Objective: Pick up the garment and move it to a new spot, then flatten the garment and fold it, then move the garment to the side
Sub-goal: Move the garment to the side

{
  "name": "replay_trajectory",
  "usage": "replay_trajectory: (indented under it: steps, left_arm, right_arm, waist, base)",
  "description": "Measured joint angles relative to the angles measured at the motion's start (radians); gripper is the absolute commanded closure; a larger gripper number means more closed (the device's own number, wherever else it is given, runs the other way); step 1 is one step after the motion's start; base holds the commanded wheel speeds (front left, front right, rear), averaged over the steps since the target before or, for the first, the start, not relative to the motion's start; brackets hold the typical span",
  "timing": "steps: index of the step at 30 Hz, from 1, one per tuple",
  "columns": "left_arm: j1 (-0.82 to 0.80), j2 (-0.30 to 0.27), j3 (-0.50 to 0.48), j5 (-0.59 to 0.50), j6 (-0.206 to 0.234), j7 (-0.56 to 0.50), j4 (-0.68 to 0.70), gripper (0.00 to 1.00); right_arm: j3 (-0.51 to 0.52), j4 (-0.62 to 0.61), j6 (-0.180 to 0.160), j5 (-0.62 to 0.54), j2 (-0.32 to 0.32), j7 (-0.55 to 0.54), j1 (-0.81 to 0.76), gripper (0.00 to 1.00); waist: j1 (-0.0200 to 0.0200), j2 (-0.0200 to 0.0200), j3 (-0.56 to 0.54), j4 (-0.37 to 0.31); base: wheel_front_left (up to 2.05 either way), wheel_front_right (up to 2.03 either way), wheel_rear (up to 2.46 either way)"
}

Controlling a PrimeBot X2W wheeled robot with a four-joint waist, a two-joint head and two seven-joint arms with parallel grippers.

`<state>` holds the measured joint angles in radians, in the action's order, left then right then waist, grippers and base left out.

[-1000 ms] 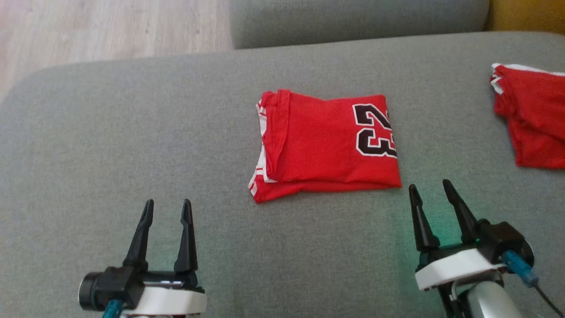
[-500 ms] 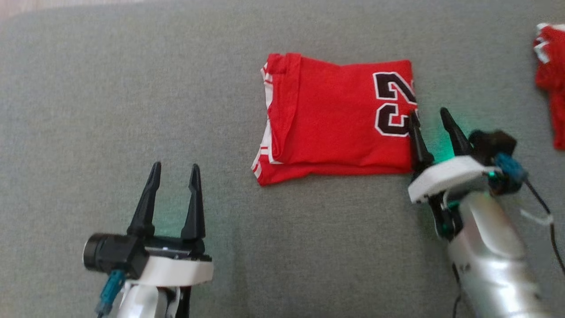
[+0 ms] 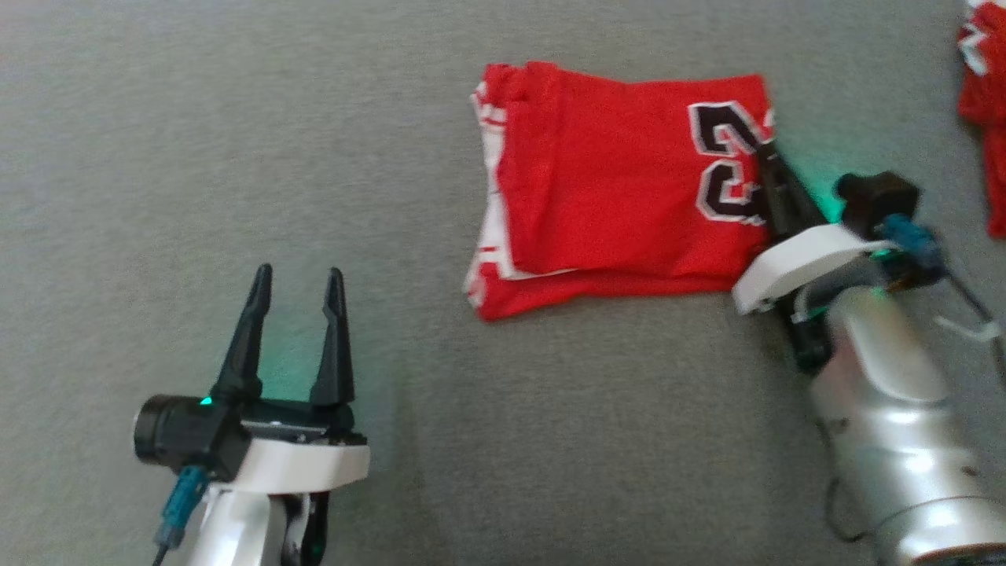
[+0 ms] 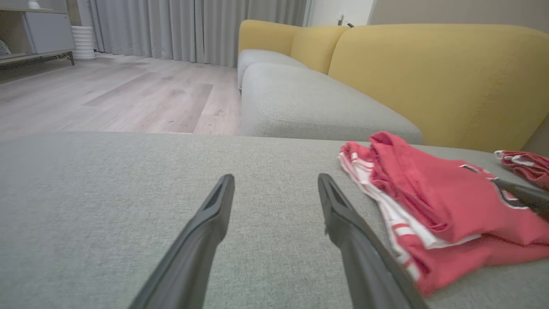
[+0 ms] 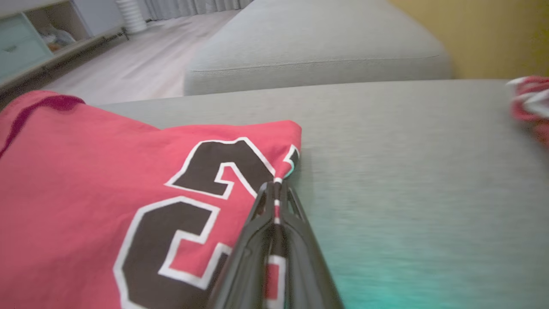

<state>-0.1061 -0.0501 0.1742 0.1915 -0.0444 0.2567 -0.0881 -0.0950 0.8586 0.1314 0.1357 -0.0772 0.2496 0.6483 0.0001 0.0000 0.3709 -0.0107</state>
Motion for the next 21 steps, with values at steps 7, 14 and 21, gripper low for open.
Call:
replay_trajectory:
  steps: [7, 14, 21]
  left_arm:
    - [-0.052, 0.000, -0.028, -0.043, -0.028, 0.000, 0.016, 0.00]
    - [-0.128, 0.001, -0.049, -0.070, -0.057, 0.000, 0.035, 0.00]
    - [-0.163, 0.000, -0.049, -0.079, -0.071, 0.009, 0.082, 0.00]
  right_arm:
    - [0.062, -0.161, 0.000, -0.114, -0.181, -0.040, 0.020, 1.00]
    - [0.118, -0.423, 0.000, -0.077, -0.376, -0.184, 0.041, 1.00]
    - [0.277, -0.595, 0.000, -0.086, -0.503, -0.286, 0.036, 0.00]
  waist:
    - [0.0001, 0.0000, 0.069, -0.090]
    - [0.0002, 0.0000, 0.178, -0.140]
    - [-0.0001, 0.0000, 0.260, -0.154]
  base:
    - [0.00, 0.00, 0.00]
    - [0.00, 0.00, 0.00]
    - [0.00, 0.00, 0.00]
